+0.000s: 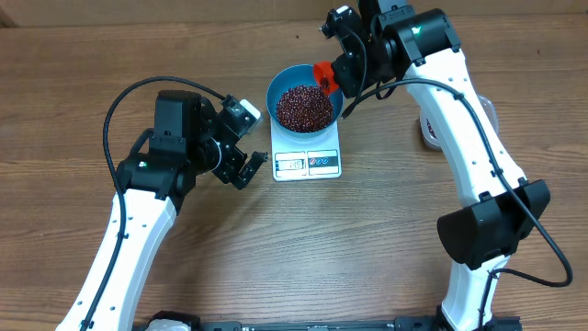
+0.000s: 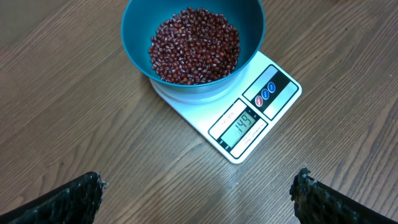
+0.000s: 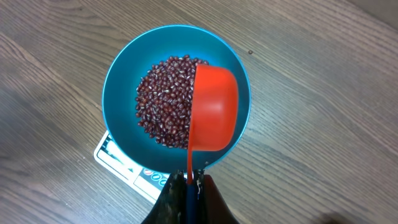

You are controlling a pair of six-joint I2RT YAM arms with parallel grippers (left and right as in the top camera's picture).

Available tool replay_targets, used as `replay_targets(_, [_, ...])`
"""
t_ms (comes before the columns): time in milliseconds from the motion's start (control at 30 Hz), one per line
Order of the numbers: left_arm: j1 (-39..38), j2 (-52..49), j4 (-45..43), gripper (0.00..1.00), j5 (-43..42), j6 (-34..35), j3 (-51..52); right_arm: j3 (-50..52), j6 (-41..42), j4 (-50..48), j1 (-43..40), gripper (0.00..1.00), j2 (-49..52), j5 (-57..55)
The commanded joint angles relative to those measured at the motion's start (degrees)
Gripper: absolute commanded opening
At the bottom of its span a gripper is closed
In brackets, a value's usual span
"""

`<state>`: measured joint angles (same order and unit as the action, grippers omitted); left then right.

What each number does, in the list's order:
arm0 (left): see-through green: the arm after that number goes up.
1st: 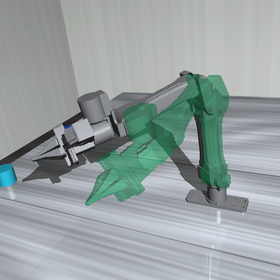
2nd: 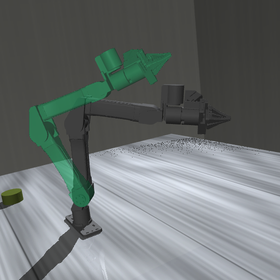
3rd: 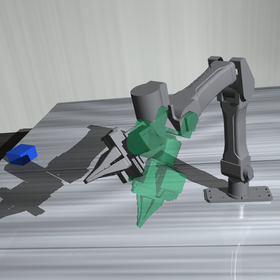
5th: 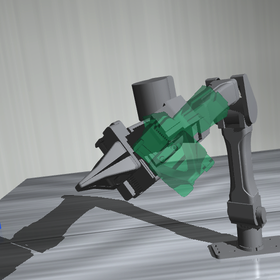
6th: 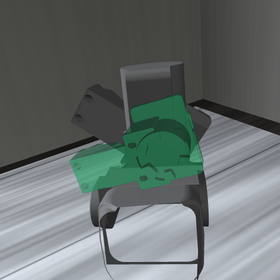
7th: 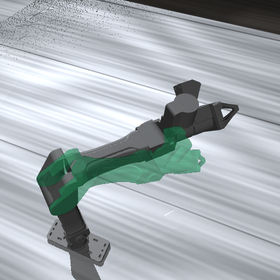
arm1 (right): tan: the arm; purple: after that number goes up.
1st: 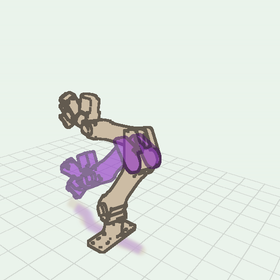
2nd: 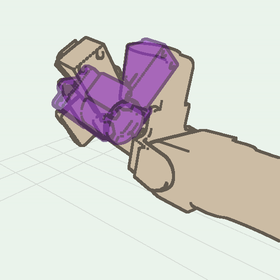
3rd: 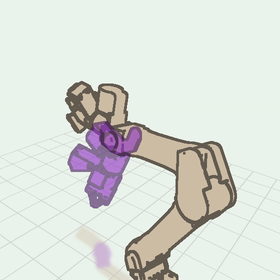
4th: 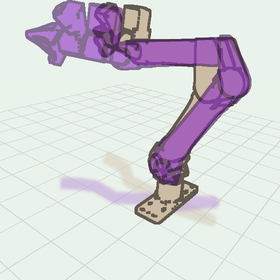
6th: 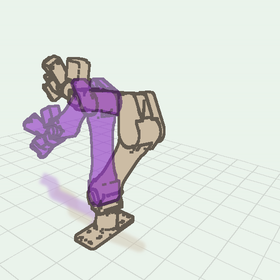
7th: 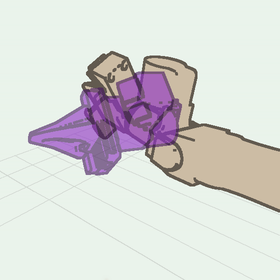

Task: Scoop item into bowl and weigh 150g on scale
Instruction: 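Hold the red scoop tilted over the teal bowl, trickling beans in, then carry the red scoop right to the clear bean tub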

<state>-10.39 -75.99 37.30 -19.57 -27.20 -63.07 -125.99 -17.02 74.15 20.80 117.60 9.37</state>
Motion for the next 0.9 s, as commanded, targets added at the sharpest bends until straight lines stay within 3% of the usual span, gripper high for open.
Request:
replay_targets(0, [0.2, -0.3, 0.0, 1.00, -1.0, -0.7, -1.3, -2.0, 0.1, -0.8, 0.2, 0.04, -2.3, -0.2])
replay_targets(533, [0.2, -0.3, 0.0, 1.00, -1.0, -0.7, -1.3, -2.0, 2.0, 0.1, -11.2, 0.04, -2.3, 25.2])
replay_targets(867, [0.2, -0.3, 0.0, 0.99, -1.0, -0.7, -1.3, -2.0, 2.4, 0.1, -13.8, 0.04, -2.3, 32.6])
